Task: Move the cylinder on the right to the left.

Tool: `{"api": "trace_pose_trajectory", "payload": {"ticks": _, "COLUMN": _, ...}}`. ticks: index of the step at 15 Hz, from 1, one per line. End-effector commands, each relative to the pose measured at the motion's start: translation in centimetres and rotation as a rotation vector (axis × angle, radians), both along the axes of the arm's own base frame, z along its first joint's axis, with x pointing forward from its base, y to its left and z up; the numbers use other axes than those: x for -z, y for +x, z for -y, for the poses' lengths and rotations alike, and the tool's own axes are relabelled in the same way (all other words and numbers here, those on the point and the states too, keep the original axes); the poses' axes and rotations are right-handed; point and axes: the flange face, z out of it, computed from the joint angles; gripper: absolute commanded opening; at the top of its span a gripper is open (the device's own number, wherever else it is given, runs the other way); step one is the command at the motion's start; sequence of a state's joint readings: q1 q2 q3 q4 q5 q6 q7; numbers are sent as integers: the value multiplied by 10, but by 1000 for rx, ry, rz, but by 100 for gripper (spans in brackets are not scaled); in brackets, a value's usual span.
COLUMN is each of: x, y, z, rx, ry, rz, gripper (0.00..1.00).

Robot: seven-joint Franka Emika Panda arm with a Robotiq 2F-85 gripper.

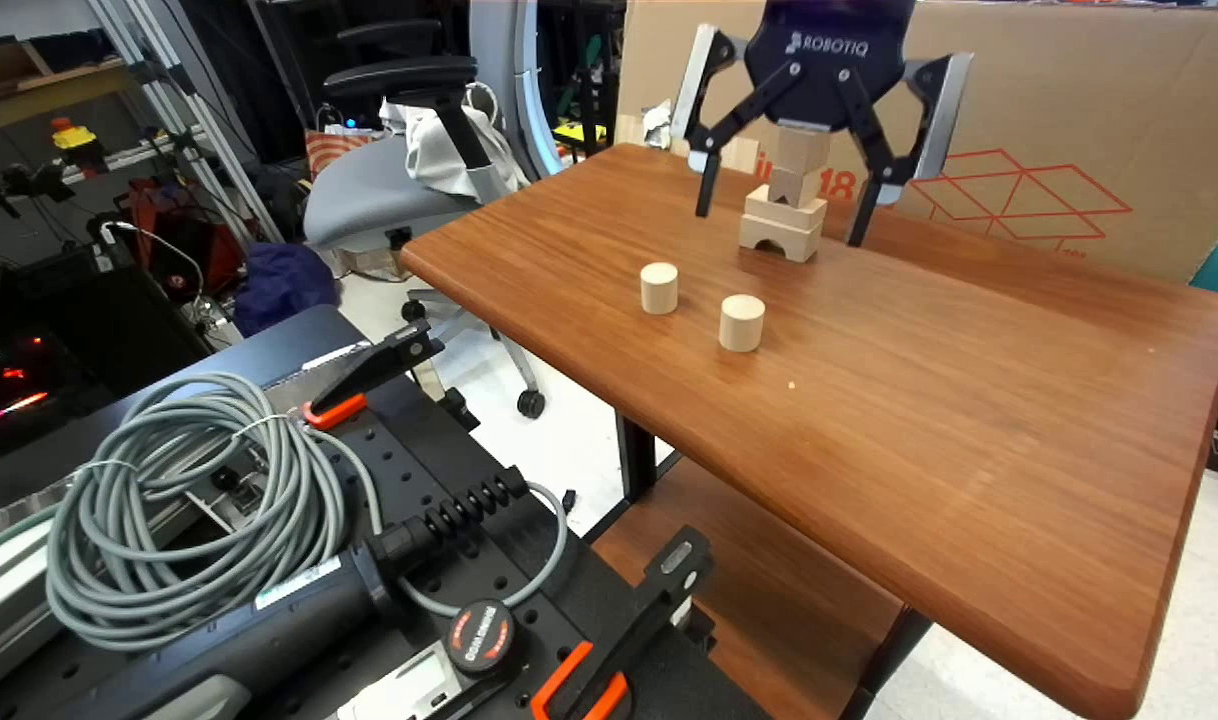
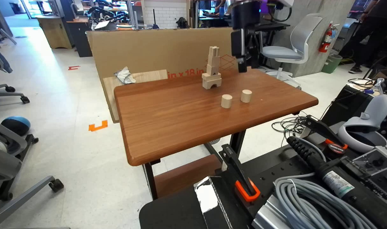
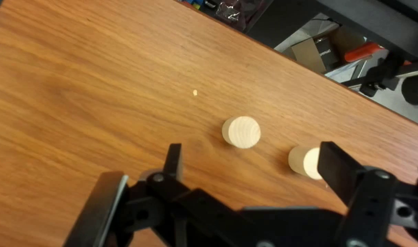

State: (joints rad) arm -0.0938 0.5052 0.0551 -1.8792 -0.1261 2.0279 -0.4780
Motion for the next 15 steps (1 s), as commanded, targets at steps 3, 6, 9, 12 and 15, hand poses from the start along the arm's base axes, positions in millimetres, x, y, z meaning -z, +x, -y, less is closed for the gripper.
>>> {"api": "trace_pose_trajectory", "payload": {"ticks": 3, "x": -101, "y": -20, "z": 36, "rx": 63, "ry": 12, "rz": 174, "gripper": 100}}
{"api": "trace_pose_trajectory", "payload": {"ticks": 6, "x": -101, "y": -11, "z": 36, "rx": 64, "ry": -8, "rz": 156, "gripper": 100}}
{"api": "trace_pose_trajectory", "payload": {"ticks": 9, "x": -102, "y": -16, "z": 36, "rx": 70, "ry": -5, "rz": 156, "gripper": 100}}
{"api": "trace_pose_trajectory", "payload": {"ticks": 12, "x": -99, "y": -17, "z": 36, "rx": 70, "ry": -3, "rz": 159, "gripper": 100}}
{"api": "trace_pose_trajectory", "payload": {"ticks": 15, "x": -98, "y": -18, "z": 36, "rx": 70, "ry": -3, "rz": 160, "gripper": 100}}
